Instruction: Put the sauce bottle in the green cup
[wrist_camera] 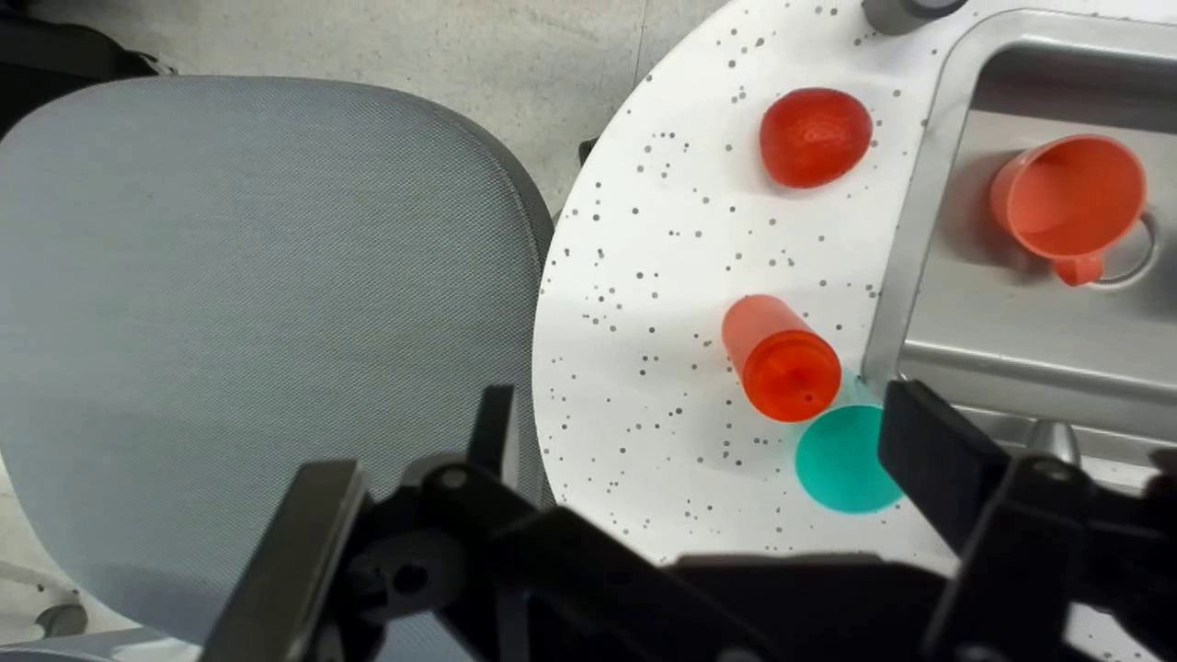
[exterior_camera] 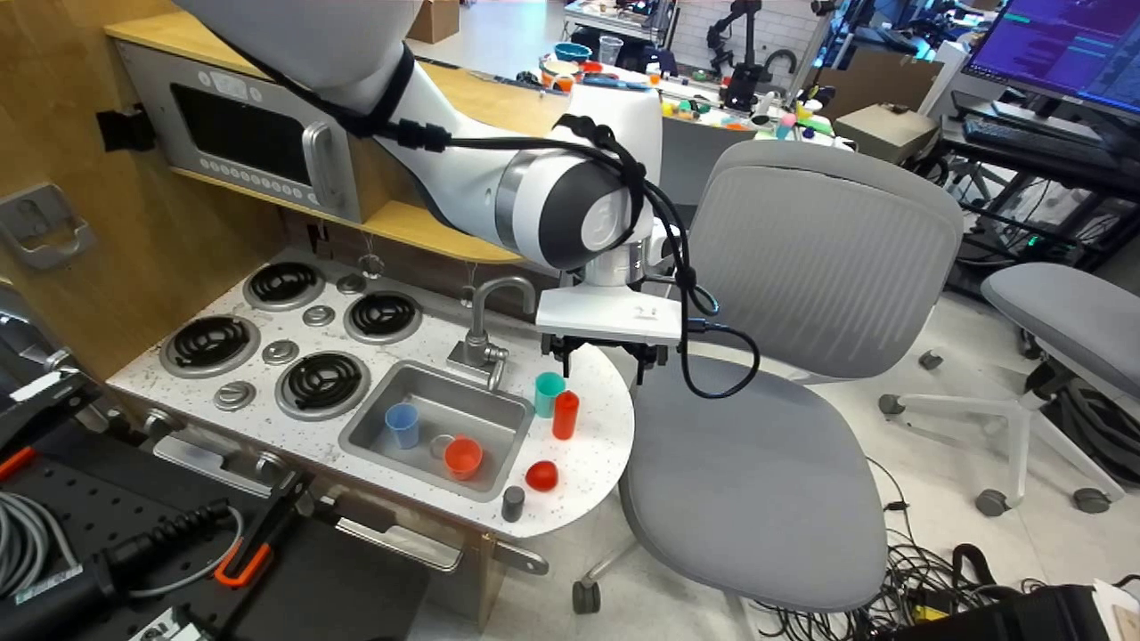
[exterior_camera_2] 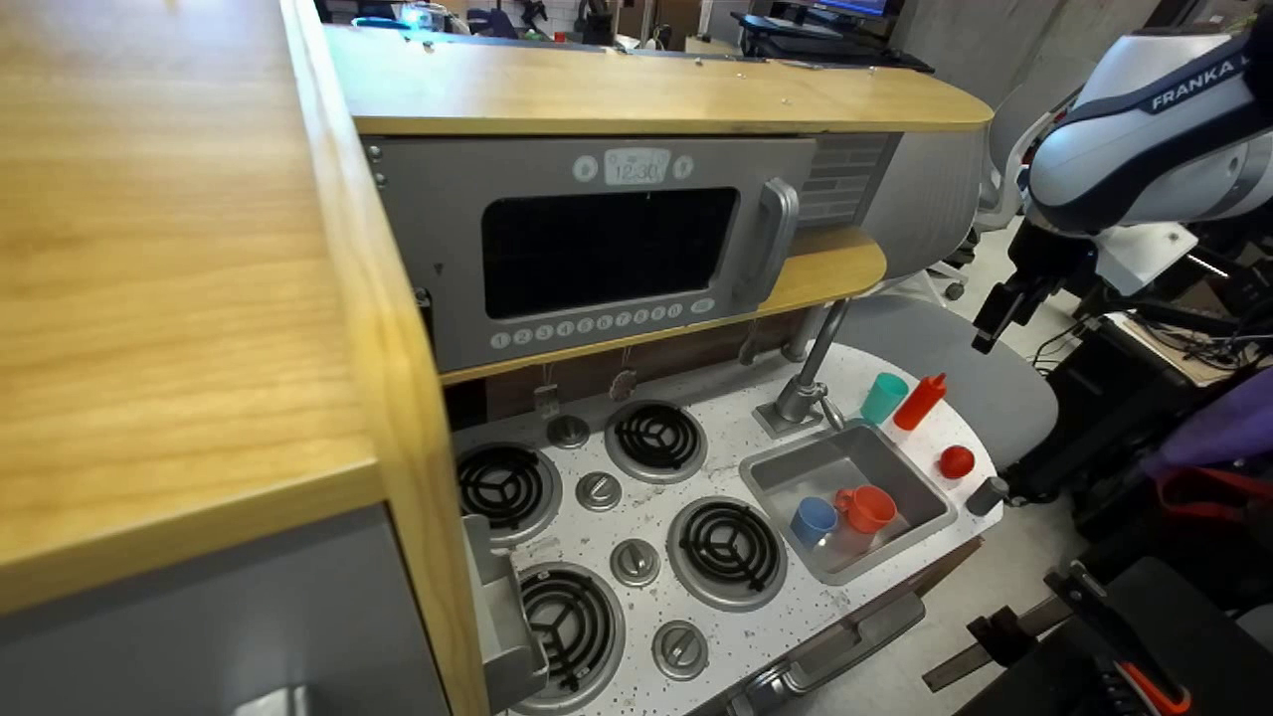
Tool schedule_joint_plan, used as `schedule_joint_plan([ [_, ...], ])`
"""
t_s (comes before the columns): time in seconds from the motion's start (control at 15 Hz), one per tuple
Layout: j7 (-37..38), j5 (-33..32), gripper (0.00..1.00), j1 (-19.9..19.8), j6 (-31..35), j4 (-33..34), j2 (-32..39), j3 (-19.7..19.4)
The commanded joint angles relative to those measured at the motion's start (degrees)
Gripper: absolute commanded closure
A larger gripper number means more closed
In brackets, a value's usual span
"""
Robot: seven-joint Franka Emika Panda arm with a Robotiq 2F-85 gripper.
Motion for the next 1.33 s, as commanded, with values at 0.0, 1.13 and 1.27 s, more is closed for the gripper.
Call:
schedule_joint_plan([
  [0.0, 0.2, -1.7, 0.0, -0.5, -1.3, 2.7, 2.1, 1.0],
  [1.13, -4.2, -2.8, 0.0, -0.4, -1.7, 7.5, 10.3, 2.6],
  [1.27, -4.1, -2.7, 0.0, -0.3, -1.7, 8.6, 11.3, 2.6],
])
